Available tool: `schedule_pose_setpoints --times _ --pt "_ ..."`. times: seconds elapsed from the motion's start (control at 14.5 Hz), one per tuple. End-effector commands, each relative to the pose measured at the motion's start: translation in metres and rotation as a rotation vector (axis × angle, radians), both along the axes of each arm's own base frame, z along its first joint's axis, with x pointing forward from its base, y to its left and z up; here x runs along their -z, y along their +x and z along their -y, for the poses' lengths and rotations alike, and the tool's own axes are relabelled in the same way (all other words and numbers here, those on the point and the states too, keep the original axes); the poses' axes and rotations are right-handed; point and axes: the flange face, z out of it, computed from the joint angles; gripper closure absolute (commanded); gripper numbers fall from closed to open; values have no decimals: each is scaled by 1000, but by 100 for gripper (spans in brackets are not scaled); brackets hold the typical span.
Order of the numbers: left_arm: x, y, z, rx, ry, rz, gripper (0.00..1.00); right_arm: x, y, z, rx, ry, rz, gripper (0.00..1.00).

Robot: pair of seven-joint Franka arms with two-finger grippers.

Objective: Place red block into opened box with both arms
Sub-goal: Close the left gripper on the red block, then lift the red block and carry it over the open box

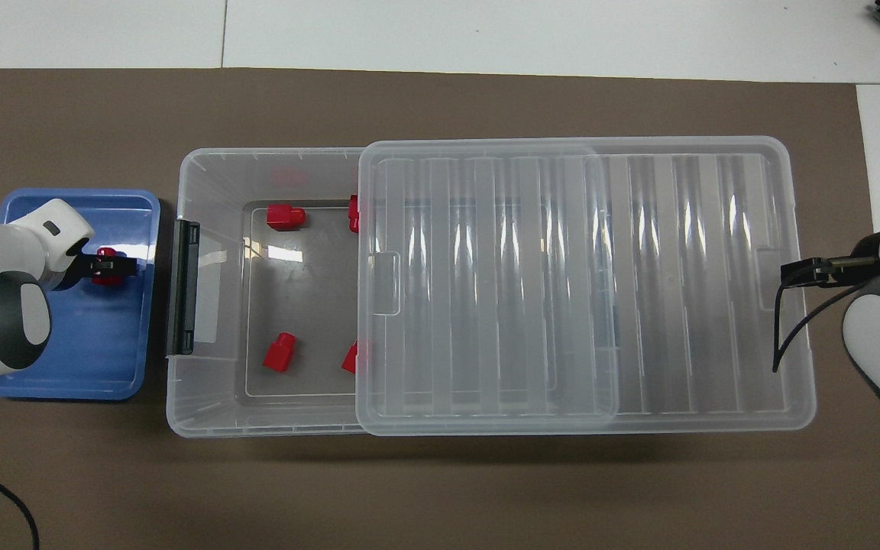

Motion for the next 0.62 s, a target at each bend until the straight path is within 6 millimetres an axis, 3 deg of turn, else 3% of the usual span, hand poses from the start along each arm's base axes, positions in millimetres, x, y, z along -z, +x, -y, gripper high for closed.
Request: schedule_pose_setpoints --times 0.0,0.14,0.21,0.55 --pt "-4 -7 -1 9 8 -11 33 -7 -5 7 -21 -17 -10 0" --pt "-4 -7 -1 12 8 -11 90 -10 -4 8 -23 -19 -8 0" --pt "-5 -7 -1 15 9 -11 100 -10 -4 8 -23 -20 -10 0" --pt "-11 -6 -1 14 5 -35 100 -11 -5 9 -19 -25 -11 0"
